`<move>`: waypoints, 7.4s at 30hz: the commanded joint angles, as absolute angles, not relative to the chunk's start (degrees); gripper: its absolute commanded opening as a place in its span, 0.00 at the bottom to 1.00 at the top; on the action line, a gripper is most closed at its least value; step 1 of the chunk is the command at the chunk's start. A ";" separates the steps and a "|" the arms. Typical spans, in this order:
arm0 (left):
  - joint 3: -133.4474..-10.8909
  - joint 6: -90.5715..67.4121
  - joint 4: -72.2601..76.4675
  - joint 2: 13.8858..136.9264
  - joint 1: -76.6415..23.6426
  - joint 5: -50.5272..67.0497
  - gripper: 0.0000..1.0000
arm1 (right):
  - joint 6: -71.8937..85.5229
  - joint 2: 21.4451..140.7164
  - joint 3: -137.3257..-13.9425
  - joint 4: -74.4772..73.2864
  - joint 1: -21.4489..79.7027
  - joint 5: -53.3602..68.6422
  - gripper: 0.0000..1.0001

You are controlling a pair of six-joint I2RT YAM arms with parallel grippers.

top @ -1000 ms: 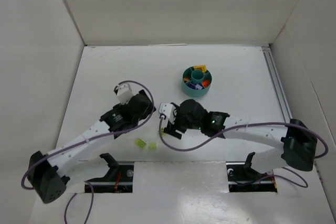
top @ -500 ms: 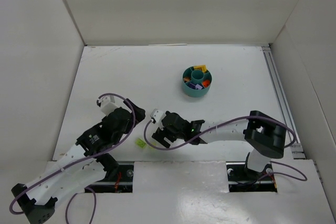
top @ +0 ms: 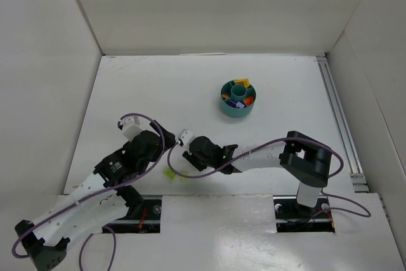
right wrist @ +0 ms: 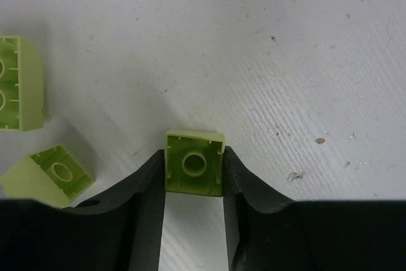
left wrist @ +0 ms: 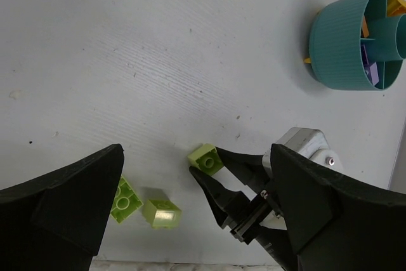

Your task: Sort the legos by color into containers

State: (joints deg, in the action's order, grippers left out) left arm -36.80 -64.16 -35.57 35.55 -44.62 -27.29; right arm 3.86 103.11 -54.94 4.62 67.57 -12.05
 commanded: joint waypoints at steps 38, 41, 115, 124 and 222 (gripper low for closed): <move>-31.73 -55.45 -25.93 47.01 -47.28 -17.14 1.00 | -15.56 97.55 -76.38 -9.94 27.25 -4.31 0.36; -31.73 -55.46 -26.62 47.55 -47.29 -17.14 1.00 | -15.56 98.09 -77.51 -9.93 27.25 -3.78 0.36; -57.12 -54.00 -24.99 80.16 -61.89 -33.67 0.08 | -13.18 54.05 -45.00 -18.72 19.60 -5.80 0.75; -79.93 -26.30 -7.31 92.60 -50.01 -23.39 0.08 | -15.55 50.28 -44.47 -20.65 15.03 -6.42 1.00; -51.68 -59.85 -43.69 34.98 -40.25 -32.43 1.00 | 22.16 109.29 -70.16 8.26 76.30 -25.04 0.17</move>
State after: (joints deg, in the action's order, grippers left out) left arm -51.99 -59.46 -45.04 34.74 -40.05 -31.75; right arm 24.56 117.49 -72.31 7.33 77.12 -21.50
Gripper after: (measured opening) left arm 0.997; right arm 0.431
